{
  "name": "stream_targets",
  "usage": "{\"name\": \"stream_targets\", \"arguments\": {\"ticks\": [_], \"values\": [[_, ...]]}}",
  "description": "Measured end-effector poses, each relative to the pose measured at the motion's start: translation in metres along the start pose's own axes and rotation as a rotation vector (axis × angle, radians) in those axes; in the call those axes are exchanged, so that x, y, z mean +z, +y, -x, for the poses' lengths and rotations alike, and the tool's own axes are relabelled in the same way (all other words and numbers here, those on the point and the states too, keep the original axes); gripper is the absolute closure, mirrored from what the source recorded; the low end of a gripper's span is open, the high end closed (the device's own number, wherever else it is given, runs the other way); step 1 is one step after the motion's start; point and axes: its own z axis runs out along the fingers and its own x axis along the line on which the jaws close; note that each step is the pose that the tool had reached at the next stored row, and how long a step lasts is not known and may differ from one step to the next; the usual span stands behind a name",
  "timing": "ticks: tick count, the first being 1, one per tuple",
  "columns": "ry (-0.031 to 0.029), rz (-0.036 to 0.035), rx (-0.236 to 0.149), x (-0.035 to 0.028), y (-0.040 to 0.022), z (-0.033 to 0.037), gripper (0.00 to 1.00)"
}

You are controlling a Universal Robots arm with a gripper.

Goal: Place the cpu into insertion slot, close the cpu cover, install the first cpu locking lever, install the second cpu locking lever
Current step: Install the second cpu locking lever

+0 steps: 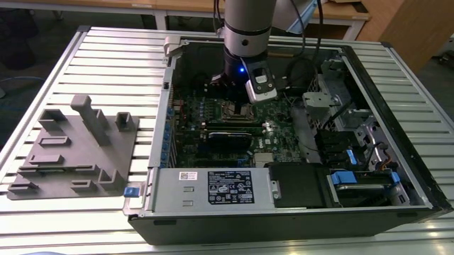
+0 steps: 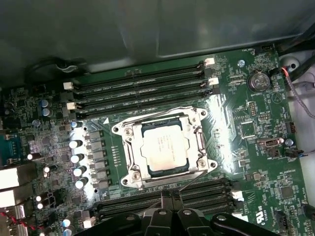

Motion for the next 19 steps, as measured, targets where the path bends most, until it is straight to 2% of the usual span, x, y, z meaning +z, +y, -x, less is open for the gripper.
{"name": "stream_targets", "arguments": {"ticks": [7, 12, 19], "values": [[-0.0002, -0.0009, 0.0, 0.0016, -0.0021, -0.007, 0.89], [-0.0003, -0.0009, 0.0, 0.0066, -0.0034, -0.0108, 0.89], [-0.0003, -0.0008, 0.0, 0.0077, -0.0035, -0.0112, 0.89]]}}
